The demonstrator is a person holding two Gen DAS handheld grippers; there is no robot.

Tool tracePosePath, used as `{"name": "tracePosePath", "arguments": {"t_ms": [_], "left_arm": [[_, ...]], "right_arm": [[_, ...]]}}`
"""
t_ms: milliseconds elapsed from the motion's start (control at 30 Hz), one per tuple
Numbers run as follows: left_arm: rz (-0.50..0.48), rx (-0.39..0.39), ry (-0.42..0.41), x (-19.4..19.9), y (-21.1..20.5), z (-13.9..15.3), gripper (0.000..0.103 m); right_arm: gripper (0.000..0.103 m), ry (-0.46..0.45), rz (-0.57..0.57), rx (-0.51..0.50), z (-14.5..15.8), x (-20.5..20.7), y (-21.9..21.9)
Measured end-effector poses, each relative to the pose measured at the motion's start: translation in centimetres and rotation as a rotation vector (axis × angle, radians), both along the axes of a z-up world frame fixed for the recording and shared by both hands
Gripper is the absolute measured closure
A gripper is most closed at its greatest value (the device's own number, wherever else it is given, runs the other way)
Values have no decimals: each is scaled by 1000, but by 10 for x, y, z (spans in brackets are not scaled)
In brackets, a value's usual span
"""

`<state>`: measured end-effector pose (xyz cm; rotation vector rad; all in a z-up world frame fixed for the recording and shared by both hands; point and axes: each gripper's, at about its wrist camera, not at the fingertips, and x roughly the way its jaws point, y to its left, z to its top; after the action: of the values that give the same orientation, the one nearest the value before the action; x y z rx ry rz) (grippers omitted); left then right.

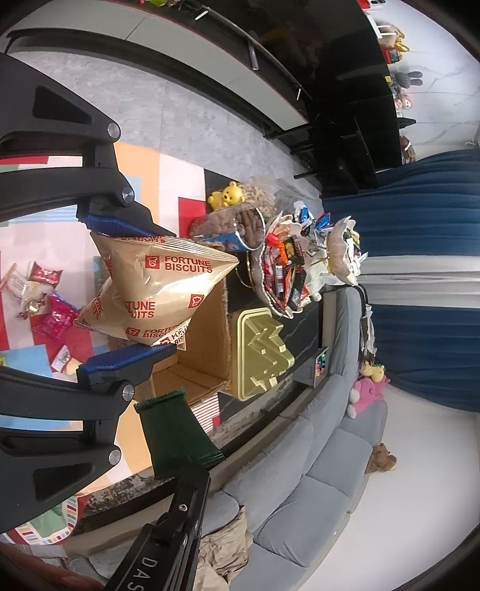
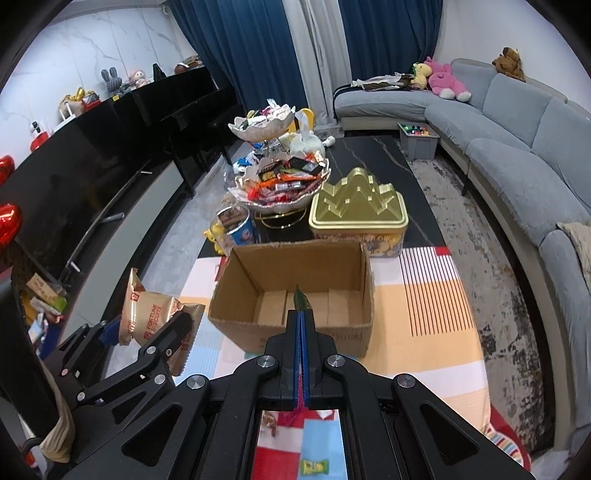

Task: Organize snacks
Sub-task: 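Carry the gold bag in the left tool over the box while the right tool carries the green packet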

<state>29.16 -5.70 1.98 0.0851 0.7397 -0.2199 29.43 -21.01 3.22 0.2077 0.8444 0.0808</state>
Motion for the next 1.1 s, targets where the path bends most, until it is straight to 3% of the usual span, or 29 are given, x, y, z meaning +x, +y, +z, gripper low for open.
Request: {"name": "tracePosePath", "arguments": {"t_ms": [500, 1100], "left_arm": [[-3, 0, 4, 51, -6, -3, 52], [8, -18, 67, 108, -7, -37, 52]], "right_arm": [[101, -14, -1, -28, -1, 51, -6], [101, 48, 14, -25, -41, 103, -8]]}}
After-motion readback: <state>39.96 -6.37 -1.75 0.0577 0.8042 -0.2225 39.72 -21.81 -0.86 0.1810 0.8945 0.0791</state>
